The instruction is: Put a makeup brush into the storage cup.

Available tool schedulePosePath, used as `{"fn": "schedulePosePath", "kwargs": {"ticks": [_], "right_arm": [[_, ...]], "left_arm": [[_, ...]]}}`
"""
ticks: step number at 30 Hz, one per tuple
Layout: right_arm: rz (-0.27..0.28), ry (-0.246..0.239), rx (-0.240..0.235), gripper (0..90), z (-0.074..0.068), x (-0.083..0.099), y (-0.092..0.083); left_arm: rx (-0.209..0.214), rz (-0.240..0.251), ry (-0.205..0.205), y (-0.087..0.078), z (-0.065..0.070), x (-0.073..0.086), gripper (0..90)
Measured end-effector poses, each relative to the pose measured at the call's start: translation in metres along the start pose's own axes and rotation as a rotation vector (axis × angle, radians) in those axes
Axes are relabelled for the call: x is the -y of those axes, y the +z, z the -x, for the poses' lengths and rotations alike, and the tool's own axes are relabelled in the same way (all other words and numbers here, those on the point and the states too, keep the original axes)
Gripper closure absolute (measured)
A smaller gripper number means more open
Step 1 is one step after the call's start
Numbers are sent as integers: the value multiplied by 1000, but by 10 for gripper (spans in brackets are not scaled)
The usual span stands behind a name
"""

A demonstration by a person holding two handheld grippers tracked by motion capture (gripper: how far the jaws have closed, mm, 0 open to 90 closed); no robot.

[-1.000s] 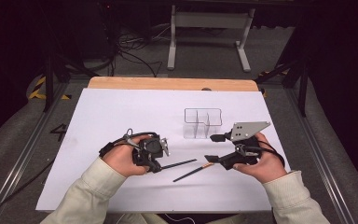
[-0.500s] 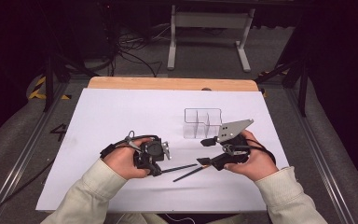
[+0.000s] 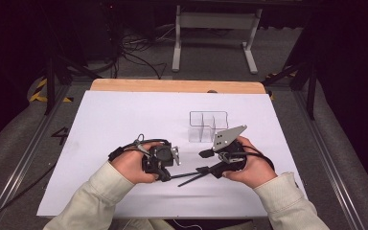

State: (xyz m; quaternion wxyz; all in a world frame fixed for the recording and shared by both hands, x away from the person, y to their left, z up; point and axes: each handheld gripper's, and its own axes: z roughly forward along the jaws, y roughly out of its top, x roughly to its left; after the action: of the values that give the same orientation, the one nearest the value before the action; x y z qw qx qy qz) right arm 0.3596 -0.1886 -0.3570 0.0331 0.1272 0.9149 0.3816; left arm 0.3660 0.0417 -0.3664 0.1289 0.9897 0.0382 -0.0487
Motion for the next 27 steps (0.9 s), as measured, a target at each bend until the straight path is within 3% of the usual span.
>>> {"fn": "schedulePosePath", "kwargs": {"ticks": [7, 27], "right_arm": [[-25, 8, -15, 504, -3, 4, 4], [-119, -11, -80, 645, -9, 5, 18]], "left_arm": [[-2, 0, 32, 4, 1, -9, 833], [-10, -2, 60, 8, 6, -15, 833]]}}
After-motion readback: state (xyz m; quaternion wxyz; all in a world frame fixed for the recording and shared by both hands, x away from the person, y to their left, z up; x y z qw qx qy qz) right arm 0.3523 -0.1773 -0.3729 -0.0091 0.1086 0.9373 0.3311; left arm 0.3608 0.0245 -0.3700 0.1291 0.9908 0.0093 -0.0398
